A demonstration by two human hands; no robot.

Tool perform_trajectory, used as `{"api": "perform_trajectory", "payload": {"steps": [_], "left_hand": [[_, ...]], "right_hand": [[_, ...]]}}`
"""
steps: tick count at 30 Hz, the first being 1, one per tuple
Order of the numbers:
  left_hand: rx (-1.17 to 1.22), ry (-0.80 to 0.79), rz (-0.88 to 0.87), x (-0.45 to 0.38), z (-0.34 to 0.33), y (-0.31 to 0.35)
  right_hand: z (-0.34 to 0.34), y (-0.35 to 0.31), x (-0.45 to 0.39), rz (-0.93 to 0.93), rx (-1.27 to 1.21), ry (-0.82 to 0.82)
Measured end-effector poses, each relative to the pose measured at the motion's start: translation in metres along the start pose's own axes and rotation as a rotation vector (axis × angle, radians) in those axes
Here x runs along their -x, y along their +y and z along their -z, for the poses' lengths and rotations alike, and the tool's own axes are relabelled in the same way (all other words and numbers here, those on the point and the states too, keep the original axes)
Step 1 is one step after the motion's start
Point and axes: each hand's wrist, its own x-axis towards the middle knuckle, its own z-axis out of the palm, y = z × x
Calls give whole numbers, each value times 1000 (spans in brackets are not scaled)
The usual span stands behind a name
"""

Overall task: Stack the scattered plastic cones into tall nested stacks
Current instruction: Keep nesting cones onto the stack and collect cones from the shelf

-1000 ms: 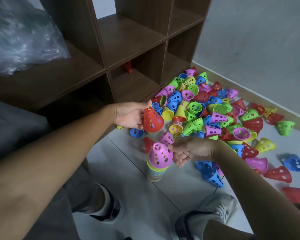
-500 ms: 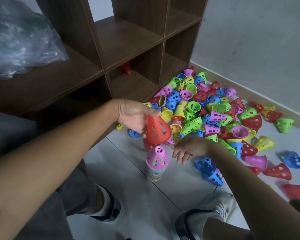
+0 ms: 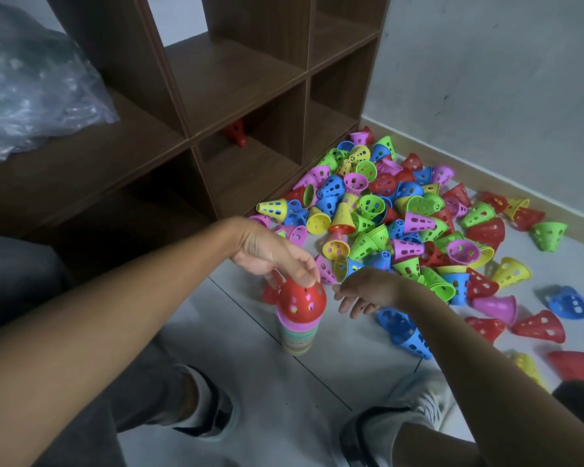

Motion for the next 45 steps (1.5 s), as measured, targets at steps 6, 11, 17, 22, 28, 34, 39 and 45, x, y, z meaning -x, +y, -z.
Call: {"api": "perform_trajectory", "payload": {"steps": [6,11,17,22,28,34,39,45], "left_hand": [[-105,44,44,-7,-4,8],[-85,49,17,-13,6,11],[40,120,-37,-20,30,10],[132,350,-32,-41,57,-7],[259,676,-88,-75,91,-26],[286,996,-108,-96,117,-36],[94,1216,-124,-108,130,-54],[-20,1352,-151,-116,168,-48]], "right_hand": [[0,-2,-5,21,-16,1],[4,4,-20,86,-35,48],[3,13,-65,221,-68,266],[3,21,-97,305,105,442],[11,31,-136,309,294,465],[15,31,-164,323,506,479],[17,22,-178,365,589,487],[18,21,-189,480,771,497]]}}
